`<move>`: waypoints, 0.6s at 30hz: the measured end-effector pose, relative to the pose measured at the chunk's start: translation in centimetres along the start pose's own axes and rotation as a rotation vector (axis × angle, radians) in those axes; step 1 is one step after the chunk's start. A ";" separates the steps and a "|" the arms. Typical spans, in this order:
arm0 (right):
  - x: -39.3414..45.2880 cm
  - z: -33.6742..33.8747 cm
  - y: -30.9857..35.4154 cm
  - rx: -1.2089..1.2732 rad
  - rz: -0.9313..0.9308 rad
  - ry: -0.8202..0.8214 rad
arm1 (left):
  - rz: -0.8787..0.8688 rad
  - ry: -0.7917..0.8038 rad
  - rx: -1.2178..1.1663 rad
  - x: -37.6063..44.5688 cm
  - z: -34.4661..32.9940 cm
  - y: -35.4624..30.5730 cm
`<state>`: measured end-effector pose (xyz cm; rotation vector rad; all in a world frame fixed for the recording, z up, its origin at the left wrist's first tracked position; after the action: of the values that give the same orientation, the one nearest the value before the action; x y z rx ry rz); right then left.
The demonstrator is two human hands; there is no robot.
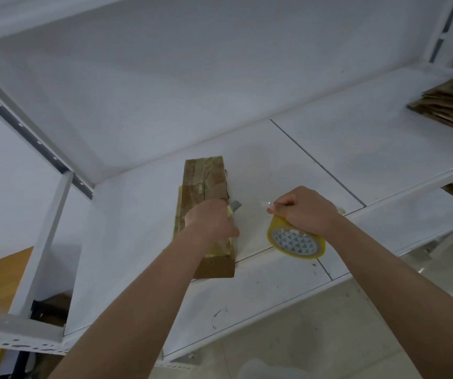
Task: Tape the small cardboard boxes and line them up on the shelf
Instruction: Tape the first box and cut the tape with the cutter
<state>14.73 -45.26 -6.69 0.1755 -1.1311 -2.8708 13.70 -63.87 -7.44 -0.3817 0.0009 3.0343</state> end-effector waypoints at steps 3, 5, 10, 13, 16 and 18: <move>-0.2 0.8 0.4 0.054 0.020 -0.042 | 0.001 -0.082 -0.392 -0.4 1.4 0.8; -0.3 1.2 1.1 0.097 0.046 -0.063 | 0.058 -0.245 -0.801 -1.4 3.2 1.5; -0.3 1.3 2.8 0.109 0.111 -0.083 | -0.042 -0.227 -1.086 -2.8 4.1 -2.1; -0.3 1.4 3.1 0.045 0.127 -0.140 | -0.022 -0.250 -1.159 -3.3 4.0 -2.2; -0.1 1.8 3.4 -0.022 0.126 -0.272 | 0.062 -0.236 -1.323 -4.0 3.2 -2.1; -0.2 2.2 3.9 -0.029 0.143 -0.375 | 0.156 -0.191 -1.443 -4.5 2.0 -2.2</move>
<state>14.71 -46.62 -2.36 -0.4453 -1.0955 -2.8596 17.75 -62.04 -4.33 -0.1152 -2.2084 2.5630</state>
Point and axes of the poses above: each hand's wrist, its own x-axis towards the middle knuckle, its own z-axis out of the back of the hand, y = z × x, the point moved 10 cm from there along x, towards the middle knuckle, and after that the axes turned 4 degrees about -y, right-handed, at the moved point
